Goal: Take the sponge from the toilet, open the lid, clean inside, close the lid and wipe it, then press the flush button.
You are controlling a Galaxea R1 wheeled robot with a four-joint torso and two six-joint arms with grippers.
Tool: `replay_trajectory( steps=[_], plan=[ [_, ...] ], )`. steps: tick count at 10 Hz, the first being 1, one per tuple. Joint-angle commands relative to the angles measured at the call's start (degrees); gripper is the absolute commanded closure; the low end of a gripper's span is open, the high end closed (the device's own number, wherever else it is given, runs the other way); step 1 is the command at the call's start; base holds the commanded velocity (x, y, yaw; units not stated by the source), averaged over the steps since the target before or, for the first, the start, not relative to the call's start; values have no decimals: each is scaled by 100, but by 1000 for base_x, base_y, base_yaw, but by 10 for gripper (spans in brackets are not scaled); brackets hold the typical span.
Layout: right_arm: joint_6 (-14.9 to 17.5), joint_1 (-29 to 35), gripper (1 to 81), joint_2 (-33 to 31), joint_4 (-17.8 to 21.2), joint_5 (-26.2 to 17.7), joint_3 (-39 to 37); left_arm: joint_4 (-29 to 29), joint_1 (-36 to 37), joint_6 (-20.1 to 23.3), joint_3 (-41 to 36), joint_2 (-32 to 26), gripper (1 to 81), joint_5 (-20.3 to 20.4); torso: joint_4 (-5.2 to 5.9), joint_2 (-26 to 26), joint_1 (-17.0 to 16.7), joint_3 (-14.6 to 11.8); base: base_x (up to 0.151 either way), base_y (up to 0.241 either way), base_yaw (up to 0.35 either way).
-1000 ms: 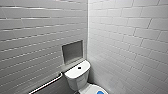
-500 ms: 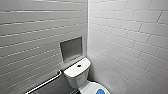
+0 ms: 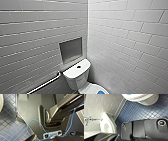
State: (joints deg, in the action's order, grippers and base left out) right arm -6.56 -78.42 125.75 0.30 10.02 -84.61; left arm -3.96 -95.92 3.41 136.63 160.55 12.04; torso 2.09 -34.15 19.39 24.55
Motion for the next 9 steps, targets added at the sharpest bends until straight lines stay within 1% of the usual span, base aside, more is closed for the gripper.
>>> replay_trajectory(
  steps=[1,6,7,8,9],
  plan=[
    [-38,505,10,-258,128,-255,174,-87,-11,54,-40,-23,10,-343,0,-556,356,521,0,0,0],
    [-30,1271,10,-354,523,-299,280,-61,-10,54,-31,-14,10,-343,0,-1561,999,1476,0,0,0],
    [-38,1394,10,-372,664,-308,245,-52,-11,54,-31,4,10,-343,0,-1797,1150,1161,0,0,0],
    [-100,1552,10,-346,848,-325,166,-61,-3,45,13,48,10,-352,0,-1970,1263,1327,0,0,0],
    [-144,1710,10,-302,910,-343,113,-61,-10,54,74,100,10,-352,0,-2107,1359,1373,0,0,0]
  ],
)
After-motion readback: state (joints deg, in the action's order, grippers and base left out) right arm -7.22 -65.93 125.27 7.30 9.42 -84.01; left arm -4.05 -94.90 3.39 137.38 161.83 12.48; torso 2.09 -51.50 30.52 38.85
